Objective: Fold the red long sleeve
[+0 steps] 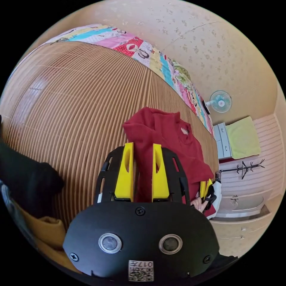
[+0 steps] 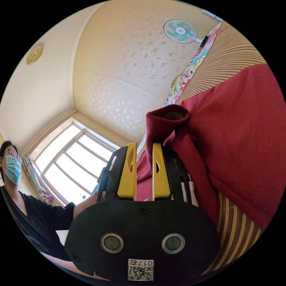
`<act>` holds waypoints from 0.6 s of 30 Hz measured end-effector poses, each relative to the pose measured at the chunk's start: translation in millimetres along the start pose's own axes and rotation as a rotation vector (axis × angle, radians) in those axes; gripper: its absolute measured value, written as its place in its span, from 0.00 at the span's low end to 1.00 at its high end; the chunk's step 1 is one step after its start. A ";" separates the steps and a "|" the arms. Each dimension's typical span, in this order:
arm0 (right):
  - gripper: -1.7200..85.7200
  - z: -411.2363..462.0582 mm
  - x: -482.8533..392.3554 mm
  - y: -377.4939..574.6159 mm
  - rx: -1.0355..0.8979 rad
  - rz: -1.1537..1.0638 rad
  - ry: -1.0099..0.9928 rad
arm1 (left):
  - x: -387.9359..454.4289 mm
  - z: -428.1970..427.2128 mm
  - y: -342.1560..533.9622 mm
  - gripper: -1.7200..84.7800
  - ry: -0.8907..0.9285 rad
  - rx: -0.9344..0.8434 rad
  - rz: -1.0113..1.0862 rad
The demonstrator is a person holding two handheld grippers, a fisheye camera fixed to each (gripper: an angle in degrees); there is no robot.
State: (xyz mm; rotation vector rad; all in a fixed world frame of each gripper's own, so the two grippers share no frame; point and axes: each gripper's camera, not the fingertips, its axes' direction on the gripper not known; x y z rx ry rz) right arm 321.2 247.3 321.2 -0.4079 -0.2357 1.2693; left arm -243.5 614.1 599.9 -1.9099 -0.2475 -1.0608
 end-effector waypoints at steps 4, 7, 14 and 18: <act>0.10 4.8 -17.0 12.2 0.009 0.005 -0.014 | -16.2 -18.9 -16.6 0.07 0.043 0.125 0.034; 0.10 13.8 -28.4 17.7 0.005 0.022 -0.006 | -46.1 -10.3 -23.9 0.06 0.040 0.130 -0.013; 0.09 33.2 -55.5 33.6 0.001 0.034 -0.002 | -66.4 -29.5 21.6 0.10 0.148 0.226 -0.081; 0.11 47.4 -68.5 38.1 -0.004 0.035 -0.005 | -34.9 -47.3 78.3 0.11 0.128 0.265 0.071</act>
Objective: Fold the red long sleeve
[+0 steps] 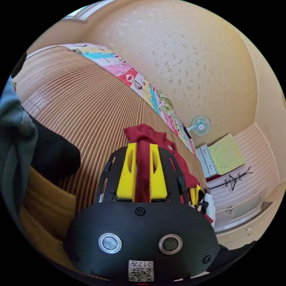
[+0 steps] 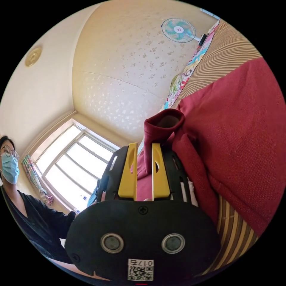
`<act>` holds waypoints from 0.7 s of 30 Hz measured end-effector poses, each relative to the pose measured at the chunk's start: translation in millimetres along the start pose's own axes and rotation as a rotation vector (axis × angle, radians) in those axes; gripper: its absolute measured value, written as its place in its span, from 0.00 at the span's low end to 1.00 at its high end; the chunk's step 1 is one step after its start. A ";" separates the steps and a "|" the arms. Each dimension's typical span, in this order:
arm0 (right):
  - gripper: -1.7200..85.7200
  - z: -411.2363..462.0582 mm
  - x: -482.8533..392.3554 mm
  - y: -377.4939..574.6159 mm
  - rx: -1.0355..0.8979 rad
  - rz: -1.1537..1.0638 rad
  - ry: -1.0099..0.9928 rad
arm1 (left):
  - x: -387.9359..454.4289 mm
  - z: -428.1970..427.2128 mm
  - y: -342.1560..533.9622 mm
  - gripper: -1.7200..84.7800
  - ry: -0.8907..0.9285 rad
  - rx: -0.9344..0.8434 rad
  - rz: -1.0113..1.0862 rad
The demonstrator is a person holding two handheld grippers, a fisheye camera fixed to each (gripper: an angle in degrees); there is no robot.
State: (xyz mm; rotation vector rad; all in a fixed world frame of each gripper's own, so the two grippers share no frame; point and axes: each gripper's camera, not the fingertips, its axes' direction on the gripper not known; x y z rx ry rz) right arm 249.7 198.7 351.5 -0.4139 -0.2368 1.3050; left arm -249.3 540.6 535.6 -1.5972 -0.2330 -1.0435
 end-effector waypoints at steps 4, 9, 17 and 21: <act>0.12 30.2 -33.8 -6.5 -0.027 0.050 0.161 | -8.3 10.8 45.6 0.10 -0.067 -0.079 -0.069; 0.08 77.8 -92.6 -41.8 -0.053 0.054 0.355 | -5.1 21.6 41.1 0.07 -0.168 -0.164 -0.001; 0.06 112.4 -99.0 -82.3 -0.062 -0.017 0.458 | 4.3 27.0 59.2 0.07 -0.250 -0.180 0.100; 0.07 97.8 -76.9 -72.6 -0.141 0.022 0.639 | 22.9 -10.5 95.0 0.06 -0.164 -0.119 0.161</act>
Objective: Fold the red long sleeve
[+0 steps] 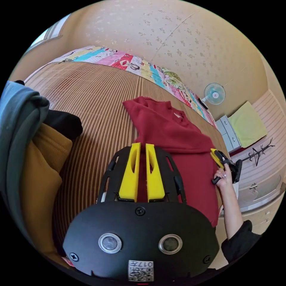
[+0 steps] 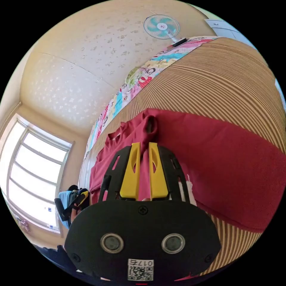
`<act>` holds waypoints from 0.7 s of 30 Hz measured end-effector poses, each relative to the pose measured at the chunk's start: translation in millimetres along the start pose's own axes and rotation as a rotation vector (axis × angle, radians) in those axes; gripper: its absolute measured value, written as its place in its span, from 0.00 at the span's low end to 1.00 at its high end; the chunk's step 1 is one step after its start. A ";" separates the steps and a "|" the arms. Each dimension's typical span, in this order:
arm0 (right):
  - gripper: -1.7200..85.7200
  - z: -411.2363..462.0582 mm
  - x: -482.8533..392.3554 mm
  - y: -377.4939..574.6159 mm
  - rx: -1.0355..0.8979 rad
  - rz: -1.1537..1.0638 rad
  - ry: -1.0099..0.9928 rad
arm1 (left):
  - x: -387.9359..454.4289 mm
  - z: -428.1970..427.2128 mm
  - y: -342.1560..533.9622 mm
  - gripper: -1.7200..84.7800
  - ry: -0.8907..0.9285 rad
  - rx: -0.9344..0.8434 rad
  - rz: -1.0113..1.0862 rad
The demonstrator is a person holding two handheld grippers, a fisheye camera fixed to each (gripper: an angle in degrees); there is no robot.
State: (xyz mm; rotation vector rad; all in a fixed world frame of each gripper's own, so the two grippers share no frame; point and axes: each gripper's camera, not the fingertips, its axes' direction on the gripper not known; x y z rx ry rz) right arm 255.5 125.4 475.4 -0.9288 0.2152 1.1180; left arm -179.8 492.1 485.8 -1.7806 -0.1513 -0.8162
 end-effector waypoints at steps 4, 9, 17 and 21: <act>0.09 -86.9 27.3 52.3 0.155 0.083 -0.013 | 31.6 -34.7 63.6 0.07 0.106 -0.002 0.164; 0.11 -170.8 116.2 144.4 0.414 0.518 -0.104 | 46.8 -64.8 170.2 0.08 0.176 -0.105 0.251; 0.14 -206.1 178.6 161.7 0.579 0.782 0.139 | 15.4 -83.9 220.7 0.08 0.231 -0.151 0.161; 0.13 -192.3 192.9 137.5 0.560 0.788 0.198 | -0.3 -93.9 215.2 0.08 0.225 -0.138 0.149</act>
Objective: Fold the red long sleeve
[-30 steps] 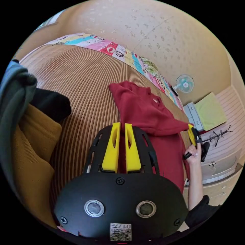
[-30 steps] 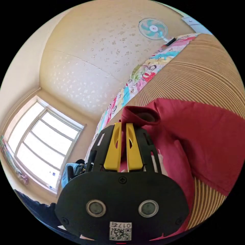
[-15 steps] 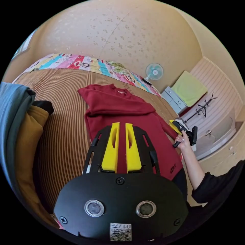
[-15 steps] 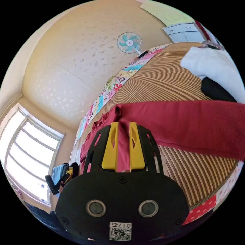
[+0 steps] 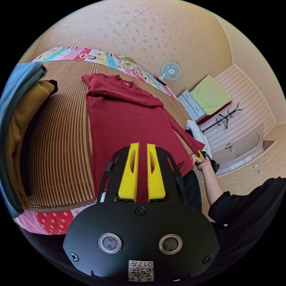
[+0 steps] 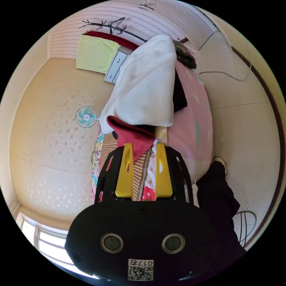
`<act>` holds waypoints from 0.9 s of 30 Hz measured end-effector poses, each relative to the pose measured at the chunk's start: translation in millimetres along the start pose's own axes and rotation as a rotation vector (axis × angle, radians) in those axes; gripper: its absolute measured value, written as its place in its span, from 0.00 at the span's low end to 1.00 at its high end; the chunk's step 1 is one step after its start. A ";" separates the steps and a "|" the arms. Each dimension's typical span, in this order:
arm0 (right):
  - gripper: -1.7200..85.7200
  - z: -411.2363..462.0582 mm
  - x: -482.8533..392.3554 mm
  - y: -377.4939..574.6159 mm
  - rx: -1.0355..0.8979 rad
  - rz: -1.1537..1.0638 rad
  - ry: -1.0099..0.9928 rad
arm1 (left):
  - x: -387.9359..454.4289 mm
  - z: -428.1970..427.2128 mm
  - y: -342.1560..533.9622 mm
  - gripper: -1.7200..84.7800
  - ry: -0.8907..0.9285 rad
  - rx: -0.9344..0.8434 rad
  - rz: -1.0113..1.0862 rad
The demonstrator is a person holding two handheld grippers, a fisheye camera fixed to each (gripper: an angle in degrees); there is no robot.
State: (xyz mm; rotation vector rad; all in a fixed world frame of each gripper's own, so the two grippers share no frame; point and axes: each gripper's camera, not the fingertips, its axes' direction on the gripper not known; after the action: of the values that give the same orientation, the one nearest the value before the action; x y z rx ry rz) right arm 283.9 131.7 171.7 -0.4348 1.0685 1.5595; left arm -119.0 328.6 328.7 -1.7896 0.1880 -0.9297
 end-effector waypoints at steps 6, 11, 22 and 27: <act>0.12 34.5 -18.1 -3.4 -0.023 -0.019 0.043 | -18.8 -18.6 -1.3 0.08 -0.003 0.043 -0.018; 0.13 35.2 -8.7 9.8 0.051 -0.010 0.085 | -31.6 -21.2 5.7 0.08 -0.007 0.039 -0.021; 0.08 83.4 -33.7 19.5 0.092 -0.180 0.156 | -68.9 -16.0 11.3 0.08 0.008 0.015 -0.070; 0.03 86.6 -60.8 0.0 -0.002 -0.074 0.244 | -77.1 -10.1 4.9 0.08 0.025 0.008 -0.083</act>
State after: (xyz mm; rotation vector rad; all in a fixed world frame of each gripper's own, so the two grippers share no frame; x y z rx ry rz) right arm 324.9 166.6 262.8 -0.6718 1.2217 1.4681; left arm -177.0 360.1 287.3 -1.7899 0.1265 -1.0111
